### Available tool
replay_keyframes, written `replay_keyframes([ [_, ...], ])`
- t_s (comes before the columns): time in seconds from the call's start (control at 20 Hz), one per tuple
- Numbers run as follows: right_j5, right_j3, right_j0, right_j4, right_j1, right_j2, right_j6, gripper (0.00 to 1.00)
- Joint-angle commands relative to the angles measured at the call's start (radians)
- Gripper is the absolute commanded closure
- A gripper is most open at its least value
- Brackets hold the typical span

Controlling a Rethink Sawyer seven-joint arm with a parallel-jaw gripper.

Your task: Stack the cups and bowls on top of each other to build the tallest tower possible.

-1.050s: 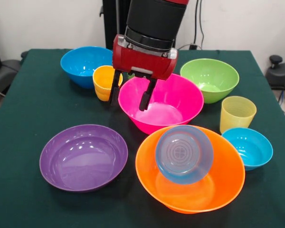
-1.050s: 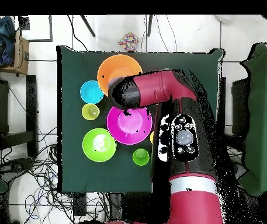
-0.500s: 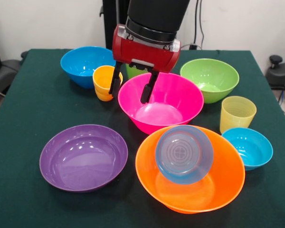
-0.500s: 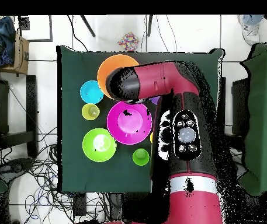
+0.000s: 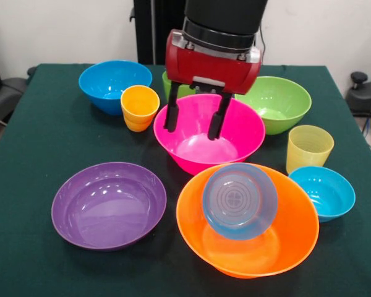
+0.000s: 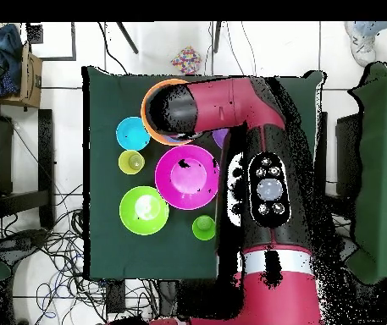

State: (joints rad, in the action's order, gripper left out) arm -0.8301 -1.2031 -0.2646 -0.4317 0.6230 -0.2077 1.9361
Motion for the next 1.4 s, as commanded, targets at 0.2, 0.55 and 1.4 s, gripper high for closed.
replay_keyframes([
  [0.2, -0.056, 0.02, 0.004, 0.015, -0.036, -0.109, -0.149, 0.0],
  [0.55, -0.02, 0.024, 0.017, -0.012, -0.054, -0.095, -0.133, 0.0],
  [1.4, 0.074, 0.007, 0.039, -0.06, -0.091, -0.076, -0.12, 0.0],
])
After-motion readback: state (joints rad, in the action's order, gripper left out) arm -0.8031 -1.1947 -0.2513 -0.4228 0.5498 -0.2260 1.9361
